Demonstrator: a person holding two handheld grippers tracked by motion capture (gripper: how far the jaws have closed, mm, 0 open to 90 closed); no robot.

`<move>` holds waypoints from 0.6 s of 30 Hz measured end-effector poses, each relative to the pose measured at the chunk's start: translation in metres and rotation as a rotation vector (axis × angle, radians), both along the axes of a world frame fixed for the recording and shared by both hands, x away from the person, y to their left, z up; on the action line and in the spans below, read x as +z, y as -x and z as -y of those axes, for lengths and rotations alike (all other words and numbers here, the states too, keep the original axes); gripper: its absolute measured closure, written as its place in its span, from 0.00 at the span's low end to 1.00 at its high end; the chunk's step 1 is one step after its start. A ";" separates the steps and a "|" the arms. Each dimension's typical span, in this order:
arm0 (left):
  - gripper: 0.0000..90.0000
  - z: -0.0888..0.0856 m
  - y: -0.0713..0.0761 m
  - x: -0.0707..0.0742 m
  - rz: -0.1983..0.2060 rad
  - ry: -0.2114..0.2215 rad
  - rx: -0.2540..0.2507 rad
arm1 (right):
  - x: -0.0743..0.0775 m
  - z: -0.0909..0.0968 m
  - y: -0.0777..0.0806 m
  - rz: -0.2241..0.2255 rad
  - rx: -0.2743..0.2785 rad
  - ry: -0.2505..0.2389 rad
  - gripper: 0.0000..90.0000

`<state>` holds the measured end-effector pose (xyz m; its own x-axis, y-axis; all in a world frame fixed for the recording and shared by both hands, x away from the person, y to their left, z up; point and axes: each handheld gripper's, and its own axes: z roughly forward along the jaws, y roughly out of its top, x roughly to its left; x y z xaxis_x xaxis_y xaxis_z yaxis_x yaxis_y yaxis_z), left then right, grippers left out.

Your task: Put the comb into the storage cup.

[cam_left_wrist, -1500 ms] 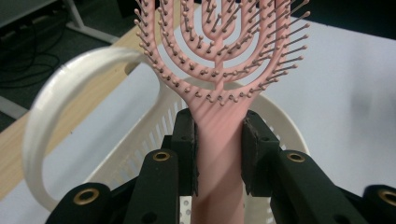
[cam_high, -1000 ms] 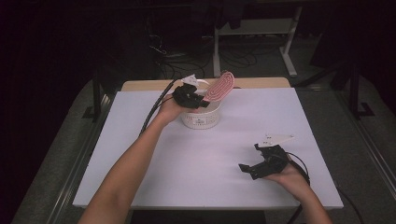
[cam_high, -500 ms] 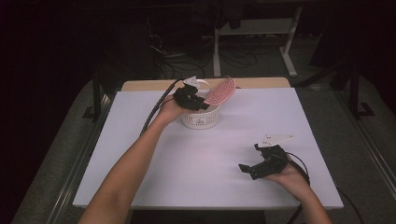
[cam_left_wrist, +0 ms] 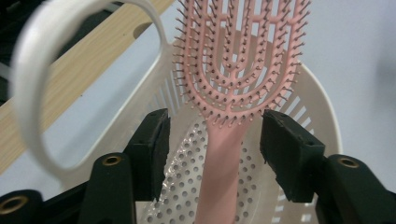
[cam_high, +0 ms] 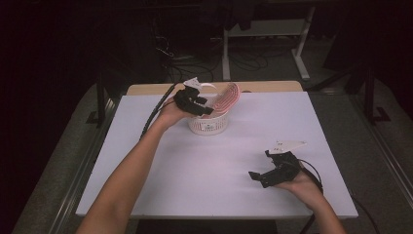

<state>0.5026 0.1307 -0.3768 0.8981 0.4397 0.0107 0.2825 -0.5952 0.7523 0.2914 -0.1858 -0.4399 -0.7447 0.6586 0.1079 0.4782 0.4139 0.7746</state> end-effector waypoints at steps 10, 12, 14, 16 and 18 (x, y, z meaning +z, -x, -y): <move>0.38 -0.020 0.007 0.019 0.008 0.068 0.010 | 0.000 -0.001 0.000 0.002 0.001 0.000 0.00; 0.37 -0.024 0.010 0.022 0.001 0.079 0.014 | 0.000 -0.001 0.000 0.002 0.001 0.000 0.00; 0.35 -0.028 0.013 0.026 0.005 0.078 0.014 | 0.000 -0.001 0.000 0.005 0.001 0.002 0.00; 0.31 -0.032 0.017 0.029 0.004 0.079 0.022 | 0.000 -0.001 0.000 0.003 0.002 0.001 0.00; 0.29 -0.037 0.020 0.032 0.001 0.075 0.024 | 0.000 -0.001 0.000 0.004 0.003 -0.001 0.00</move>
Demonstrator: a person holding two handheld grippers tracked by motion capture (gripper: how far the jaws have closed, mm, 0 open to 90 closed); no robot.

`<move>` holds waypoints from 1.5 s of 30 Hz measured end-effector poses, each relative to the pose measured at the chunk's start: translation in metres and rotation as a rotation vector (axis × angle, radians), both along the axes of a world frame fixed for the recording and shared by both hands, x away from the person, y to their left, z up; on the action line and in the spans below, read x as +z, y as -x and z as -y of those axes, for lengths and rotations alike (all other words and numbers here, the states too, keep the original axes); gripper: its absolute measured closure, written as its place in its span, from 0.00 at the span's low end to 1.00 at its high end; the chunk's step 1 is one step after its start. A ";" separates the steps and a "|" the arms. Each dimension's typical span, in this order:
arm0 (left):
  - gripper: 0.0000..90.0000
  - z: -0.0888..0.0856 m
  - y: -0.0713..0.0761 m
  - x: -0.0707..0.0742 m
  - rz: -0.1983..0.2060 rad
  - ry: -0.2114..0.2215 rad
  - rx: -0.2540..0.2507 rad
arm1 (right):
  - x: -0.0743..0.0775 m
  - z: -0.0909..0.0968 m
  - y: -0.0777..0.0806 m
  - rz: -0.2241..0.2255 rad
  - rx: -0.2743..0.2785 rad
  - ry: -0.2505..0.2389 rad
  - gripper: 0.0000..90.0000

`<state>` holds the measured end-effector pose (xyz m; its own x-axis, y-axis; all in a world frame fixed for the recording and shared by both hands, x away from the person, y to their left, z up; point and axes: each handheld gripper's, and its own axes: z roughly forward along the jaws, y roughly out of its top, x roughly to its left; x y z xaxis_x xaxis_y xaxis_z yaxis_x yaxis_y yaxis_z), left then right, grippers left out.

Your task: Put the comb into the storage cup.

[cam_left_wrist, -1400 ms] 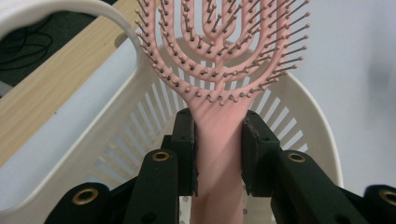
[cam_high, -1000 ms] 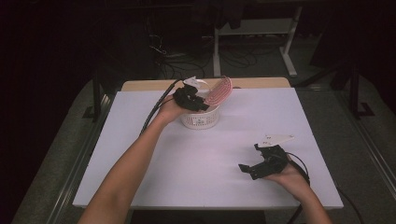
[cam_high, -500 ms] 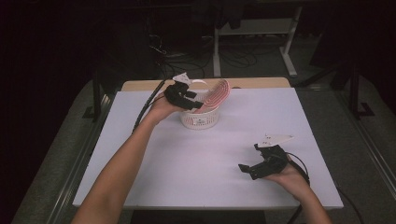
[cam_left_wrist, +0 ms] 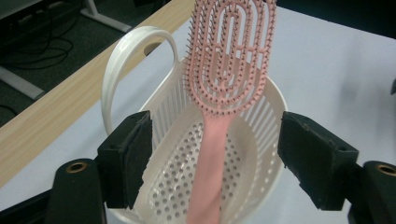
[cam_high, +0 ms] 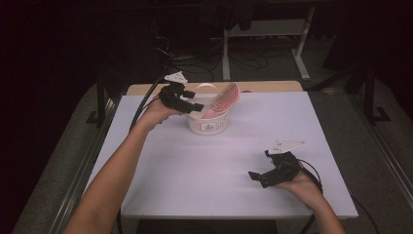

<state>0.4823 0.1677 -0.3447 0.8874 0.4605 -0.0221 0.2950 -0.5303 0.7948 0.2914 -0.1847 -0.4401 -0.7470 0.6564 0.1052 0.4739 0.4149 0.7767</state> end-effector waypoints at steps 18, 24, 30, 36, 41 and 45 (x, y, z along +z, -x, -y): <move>0.15 -0.046 0.041 0.001 -0.006 0.006 0.082 | 0.001 0.001 0.001 0.001 -0.005 -0.002 0.00; 0.11 -0.057 0.056 -0.002 -0.021 -0.004 0.091 | 0.000 0.000 0.000 -0.002 -0.004 0.001 0.00; 0.08 -0.064 0.069 -0.006 -0.031 -0.003 0.092 | 0.000 0.000 -0.001 0.000 -0.003 0.003 0.00; 0.03 -0.067 0.082 -0.017 -0.049 0.011 0.088 | 0.000 0.000 -0.001 0.003 -0.003 0.006 0.00; 0.00 -0.070 0.095 -0.027 -0.053 0.027 0.090 | 0.000 0.001 -0.001 0.009 -0.010 0.002 0.00; 0.00 -0.072 0.103 -0.034 -0.060 0.022 0.087 | 0.000 0.002 -0.001 0.012 -0.009 0.001 0.00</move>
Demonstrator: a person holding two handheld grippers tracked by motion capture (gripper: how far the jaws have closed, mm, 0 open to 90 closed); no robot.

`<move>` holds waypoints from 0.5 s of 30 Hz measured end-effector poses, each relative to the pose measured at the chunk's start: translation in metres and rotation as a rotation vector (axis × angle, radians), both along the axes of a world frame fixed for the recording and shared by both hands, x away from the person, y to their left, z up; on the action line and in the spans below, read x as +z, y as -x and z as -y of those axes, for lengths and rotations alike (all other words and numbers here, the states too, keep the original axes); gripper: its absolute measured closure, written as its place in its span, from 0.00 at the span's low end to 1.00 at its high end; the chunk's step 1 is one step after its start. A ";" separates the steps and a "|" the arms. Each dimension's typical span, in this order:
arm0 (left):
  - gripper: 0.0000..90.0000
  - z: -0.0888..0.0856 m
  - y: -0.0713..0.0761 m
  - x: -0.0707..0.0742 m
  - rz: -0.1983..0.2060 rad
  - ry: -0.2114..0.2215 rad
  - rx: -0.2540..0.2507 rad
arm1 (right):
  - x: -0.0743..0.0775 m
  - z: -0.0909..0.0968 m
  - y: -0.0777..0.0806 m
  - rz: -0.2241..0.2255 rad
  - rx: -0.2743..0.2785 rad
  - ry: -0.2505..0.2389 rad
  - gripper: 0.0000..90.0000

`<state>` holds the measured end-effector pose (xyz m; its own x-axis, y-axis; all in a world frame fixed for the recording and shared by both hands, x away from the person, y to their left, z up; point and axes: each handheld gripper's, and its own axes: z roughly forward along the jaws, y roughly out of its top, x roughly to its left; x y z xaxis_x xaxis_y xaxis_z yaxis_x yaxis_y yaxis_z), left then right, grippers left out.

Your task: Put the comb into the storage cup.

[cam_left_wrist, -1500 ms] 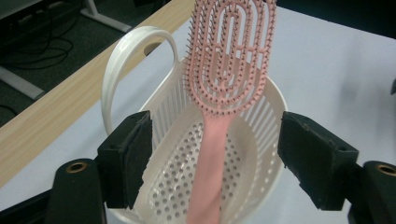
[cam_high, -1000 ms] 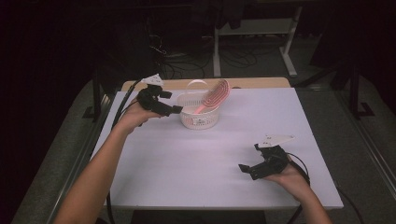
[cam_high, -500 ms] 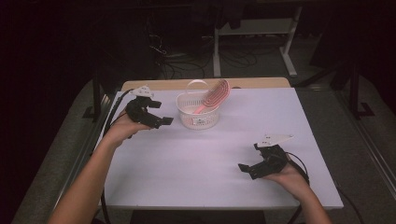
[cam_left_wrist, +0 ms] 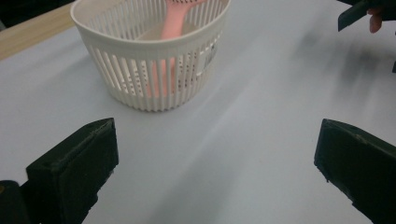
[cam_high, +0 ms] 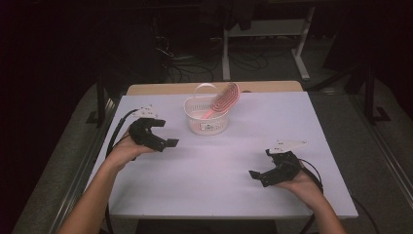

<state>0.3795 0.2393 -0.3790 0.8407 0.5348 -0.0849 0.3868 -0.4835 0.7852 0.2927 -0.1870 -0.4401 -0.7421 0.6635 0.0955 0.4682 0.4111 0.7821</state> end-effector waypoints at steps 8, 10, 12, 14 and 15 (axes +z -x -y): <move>0.00 -0.006 0.014 -0.008 0.016 0.010 0.006 | -0.002 0.003 -0.001 0.001 -0.006 -0.006 0.00; 0.00 -0.008 0.017 -0.010 0.024 0.022 0.005 | -0.002 0.003 -0.001 0.000 -0.008 -0.006 0.00; 0.00 -0.009 0.021 -0.013 0.023 0.029 0.012 | -0.002 0.003 -0.001 -0.001 -0.008 -0.005 0.00; 0.00 -0.011 0.024 -0.017 0.021 0.035 0.011 | -0.003 0.003 -0.001 -0.001 -0.008 -0.005 0.00; 0.00 -0.012 0.026 -0.018 0.021 0.037 0.011 | -0.003 0.003 -0.001 -0.002 -0.008 -0.005 0.00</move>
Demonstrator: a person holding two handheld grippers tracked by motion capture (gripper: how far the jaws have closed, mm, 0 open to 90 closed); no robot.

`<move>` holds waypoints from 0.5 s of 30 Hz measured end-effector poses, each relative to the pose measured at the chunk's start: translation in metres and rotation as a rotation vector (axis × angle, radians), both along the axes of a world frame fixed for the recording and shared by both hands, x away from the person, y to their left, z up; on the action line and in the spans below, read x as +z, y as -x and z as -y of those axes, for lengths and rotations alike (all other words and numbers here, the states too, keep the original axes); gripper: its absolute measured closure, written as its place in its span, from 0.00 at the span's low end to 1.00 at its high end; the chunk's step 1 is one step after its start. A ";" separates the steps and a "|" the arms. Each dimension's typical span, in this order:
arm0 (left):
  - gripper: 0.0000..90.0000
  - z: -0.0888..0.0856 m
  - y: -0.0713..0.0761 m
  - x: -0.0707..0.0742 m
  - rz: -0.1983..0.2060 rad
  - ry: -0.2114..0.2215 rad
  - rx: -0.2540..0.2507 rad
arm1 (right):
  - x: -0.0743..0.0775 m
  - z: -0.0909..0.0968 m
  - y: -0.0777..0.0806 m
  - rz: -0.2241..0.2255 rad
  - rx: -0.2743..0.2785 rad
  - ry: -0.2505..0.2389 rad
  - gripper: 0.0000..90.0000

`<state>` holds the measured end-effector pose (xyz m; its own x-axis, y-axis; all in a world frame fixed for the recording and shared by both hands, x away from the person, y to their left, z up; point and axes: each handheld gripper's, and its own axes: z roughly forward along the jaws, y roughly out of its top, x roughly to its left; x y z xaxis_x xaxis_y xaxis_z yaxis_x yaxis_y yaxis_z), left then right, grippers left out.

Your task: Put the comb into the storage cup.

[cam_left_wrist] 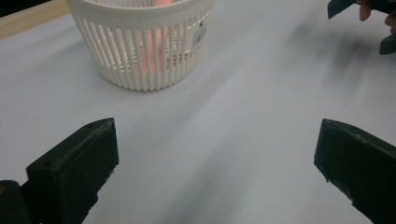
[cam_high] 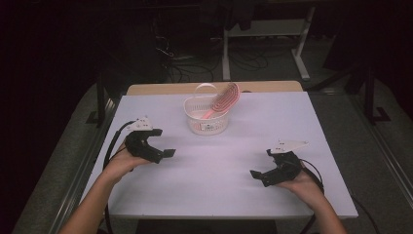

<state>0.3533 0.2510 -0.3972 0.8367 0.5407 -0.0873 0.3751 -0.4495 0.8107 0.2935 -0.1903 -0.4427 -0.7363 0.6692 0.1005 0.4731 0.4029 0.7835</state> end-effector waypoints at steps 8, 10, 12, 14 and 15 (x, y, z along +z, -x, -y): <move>0.00 -0.006 0.011 -0.008 0.013 0.006 0.000 | 0.000 0.000 0.001 0.001 -0.001 -0.002 0.00; 0.00 -0.007 0.013 -0.009 0.017 0.007 0.001 | -0.001 0.000 0.001 0.000 -0.003 -0.002 0.00; 0.00 -0.008 0.016 -0.010 0.021 0.011 0.002 | -0.001 0.001 0.001 -0.001 -0.005 -0.005 0.00; 0.00 -0.009 0.018 -0.012 0.023 0.019 0.004 | -0.001 0.001 0.001 -0.001 -0.007 -0.005 0.00; 0.00 -0.010 0.020 -0.013 0.024 0.023 0.002 | 0.000 0.001 0.001 0.000 -0.006 -0.005 0.00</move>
<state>0.3335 0.2612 -0.4099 0.8373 0.5409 -0.0798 0.3568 -0.4299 0.8294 0.2924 -0.1911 -0.4432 -0.7320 0.6734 0.1037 0.4757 0.3962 0.7853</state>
